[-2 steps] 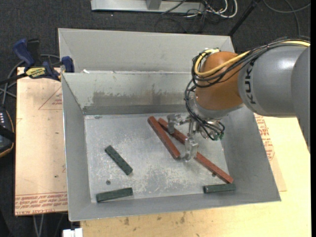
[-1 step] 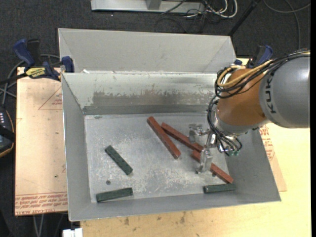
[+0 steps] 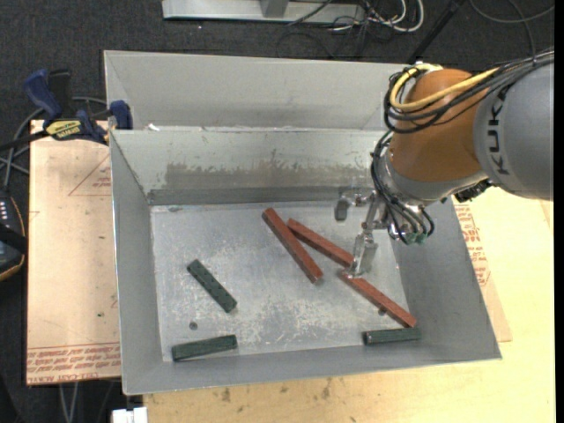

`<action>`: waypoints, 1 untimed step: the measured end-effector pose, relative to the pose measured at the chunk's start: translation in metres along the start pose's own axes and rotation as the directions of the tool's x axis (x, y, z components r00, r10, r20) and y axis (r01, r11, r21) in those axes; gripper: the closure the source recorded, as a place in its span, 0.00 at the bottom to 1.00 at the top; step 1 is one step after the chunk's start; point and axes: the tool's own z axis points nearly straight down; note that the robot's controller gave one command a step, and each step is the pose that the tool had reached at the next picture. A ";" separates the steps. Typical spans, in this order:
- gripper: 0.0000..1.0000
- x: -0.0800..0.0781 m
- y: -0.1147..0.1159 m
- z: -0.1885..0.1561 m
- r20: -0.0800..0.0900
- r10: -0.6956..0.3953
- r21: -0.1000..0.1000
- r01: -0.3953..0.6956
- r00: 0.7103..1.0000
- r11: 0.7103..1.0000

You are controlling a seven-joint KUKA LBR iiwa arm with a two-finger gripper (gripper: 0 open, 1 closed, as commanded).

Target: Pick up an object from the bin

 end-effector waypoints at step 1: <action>0.00 -0.037 0.001 0.047 -0.010 0.203 0.002 -0.203 0.979 0.979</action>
Offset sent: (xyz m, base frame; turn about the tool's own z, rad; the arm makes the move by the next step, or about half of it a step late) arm 0.0375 -0.0004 -0.0451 0.2071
